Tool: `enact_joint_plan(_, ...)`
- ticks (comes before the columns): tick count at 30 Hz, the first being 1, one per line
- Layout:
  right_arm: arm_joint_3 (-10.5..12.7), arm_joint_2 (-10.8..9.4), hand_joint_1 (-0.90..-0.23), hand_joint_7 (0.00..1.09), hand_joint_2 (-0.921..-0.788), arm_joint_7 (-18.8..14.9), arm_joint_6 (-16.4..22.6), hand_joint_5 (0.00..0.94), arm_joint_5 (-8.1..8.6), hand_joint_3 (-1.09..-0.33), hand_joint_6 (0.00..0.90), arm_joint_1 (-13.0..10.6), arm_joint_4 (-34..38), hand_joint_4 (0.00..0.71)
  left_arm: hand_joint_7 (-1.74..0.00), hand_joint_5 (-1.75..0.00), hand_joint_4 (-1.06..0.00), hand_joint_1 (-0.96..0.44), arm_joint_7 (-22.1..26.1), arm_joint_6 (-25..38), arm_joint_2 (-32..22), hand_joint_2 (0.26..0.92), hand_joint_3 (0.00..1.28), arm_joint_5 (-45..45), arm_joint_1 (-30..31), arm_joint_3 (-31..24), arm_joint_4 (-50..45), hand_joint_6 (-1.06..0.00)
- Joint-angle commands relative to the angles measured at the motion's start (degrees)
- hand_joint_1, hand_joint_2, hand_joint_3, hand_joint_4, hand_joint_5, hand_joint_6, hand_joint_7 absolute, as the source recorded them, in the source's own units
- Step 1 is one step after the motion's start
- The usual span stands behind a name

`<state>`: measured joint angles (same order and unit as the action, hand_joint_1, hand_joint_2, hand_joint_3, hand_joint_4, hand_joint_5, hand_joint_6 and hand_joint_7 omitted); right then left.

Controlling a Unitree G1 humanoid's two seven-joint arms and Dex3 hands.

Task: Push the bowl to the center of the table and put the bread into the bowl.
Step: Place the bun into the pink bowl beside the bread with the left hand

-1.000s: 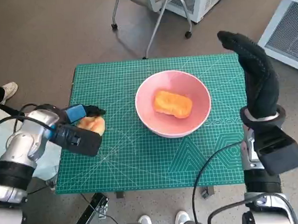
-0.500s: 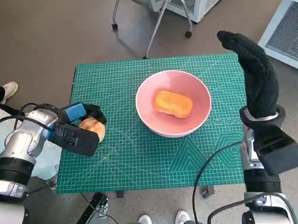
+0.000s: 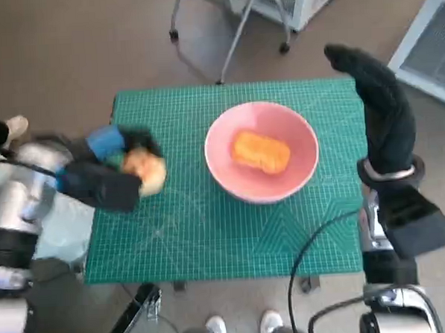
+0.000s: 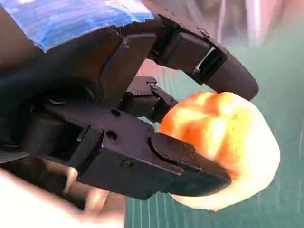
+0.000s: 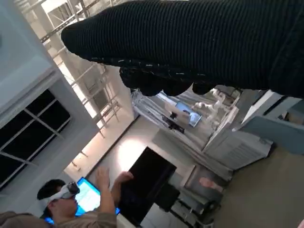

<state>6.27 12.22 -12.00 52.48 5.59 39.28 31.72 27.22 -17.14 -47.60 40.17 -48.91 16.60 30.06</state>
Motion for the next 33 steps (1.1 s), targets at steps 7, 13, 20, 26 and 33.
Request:
enact_joint_plan(7, 0.11, -0.09, -0.602, 0.73, -0.921, -0.54, 0.06, 0.001, 0.59, -0.703, 0.078, -1.33, 0.23, 0.350, -1.18, -1.10, -0.70, 0.00, -4.42, 0.45, -0.11, 0.919, 0.05, -1.89, -5.61, -4.51, -6.88, -0.67)
enact_joint_plan(13, 0.09, 0.08, -0.602, 0.73, -0.921, -0.86, -0.13, 0.001, 1.19, -0.702, 0.080, -1.68, -0.50, 0.351, -1.16, -1.11, -0.70, 0.00, -4.37, 0.47, 1.45, 0.919, 0.04, -2.32, -8.72, -4.69, -9.92, -0.67)
enact_joint_plan(20, 0.27, 0.27, -0.599, 0.72, -0.921, -1.00, -0.39, 0.002, 1.61, -0.703, 0.079, -2.17, -1.02, 0.352, -1.18, -1.09, -0.70, 0.00, -4.34, 0.93, 4.94, 0.920, 0.04, -2.07, -12.58, -3.63, -11.39, -0.68)
enact_joint_plan(26, 0.46, 0.28, -0.602, 0.72, -0.921, -0.80, -0.68, 0.002, 1.49, -0.700, 0.080, -2.74, -1.78, 0.353, -1.19, -1.08, -0.72, 0.00, -4.72, 0.99, 9.20, 0.920, 0.04, -0.71, -15.97, -1.12, -10.16, -0.66)
enact_joint_plan(33, 0.62, 0.14, -0.603, 0.71, -0.921, 0.08, -1.31, 0.002, 0.64, -0.698, 0.084, -3.60, -3.43, 0.353, -1.19, -1.08, -0.69, 0.00, -6.12, 1.12, 14.67, 0.920, 0.04, 1.47, -18.51, 2.71, -5.97, -0.68)
